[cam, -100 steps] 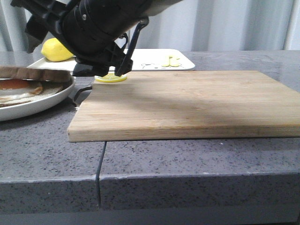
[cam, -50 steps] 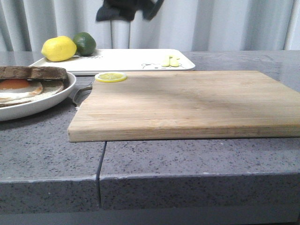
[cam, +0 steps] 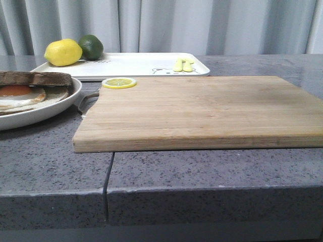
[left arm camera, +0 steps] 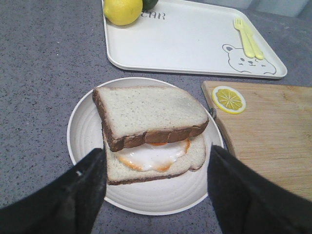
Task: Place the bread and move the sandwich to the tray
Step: 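Open the right gripper and withdraw it from the sandwich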
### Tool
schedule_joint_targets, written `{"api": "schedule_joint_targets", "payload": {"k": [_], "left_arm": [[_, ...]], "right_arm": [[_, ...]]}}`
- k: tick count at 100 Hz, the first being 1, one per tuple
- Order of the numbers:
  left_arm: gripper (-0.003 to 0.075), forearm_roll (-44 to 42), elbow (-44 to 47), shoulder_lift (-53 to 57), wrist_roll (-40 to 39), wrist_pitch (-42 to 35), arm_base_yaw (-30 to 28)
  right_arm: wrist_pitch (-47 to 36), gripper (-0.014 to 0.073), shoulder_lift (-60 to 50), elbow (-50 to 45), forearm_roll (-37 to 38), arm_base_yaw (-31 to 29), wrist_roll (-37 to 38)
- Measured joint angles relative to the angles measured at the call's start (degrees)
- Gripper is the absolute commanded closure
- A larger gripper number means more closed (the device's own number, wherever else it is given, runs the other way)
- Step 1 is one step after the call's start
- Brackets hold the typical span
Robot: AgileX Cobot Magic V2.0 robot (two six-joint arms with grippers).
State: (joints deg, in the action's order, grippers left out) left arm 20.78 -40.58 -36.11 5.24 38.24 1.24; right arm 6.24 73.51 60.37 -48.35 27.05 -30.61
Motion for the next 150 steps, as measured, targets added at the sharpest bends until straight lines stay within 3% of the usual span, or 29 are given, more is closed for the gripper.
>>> {"api": "schedule_joint_targets", "payload": {"k": [26,42,64,102,150], "left_arm": [[0.0299,0.0,0.0,0.0,0.0,0.0,0.0],[0.0299,0.0,0.0,0.0,0.0,0.0,0.0],[0.03,0.0,0.0,0.0,0.0,0.0,0.0],[0.03,0.0,0.0,0.0,0.0,0.0,0.0],[0.0299,0.0,0.0,0.0,0.0,0.0,0.0]], "right_arm": [[6.6,0.002,-16.6,-9.0,27.6,-13.8,16.8],[9.4,0.002,-25.5,-12.8,40.4,-21.3,24.8],[9.9,0.0021,-35.4,-18.1,53.5,-23.4,36.0],[10.5,0.0022,-44.6,-28.5,56.1,-23.5,38.9],[11.2,0.0022,-45.3,-28.7,56.1,-23.5,39.1]]}}
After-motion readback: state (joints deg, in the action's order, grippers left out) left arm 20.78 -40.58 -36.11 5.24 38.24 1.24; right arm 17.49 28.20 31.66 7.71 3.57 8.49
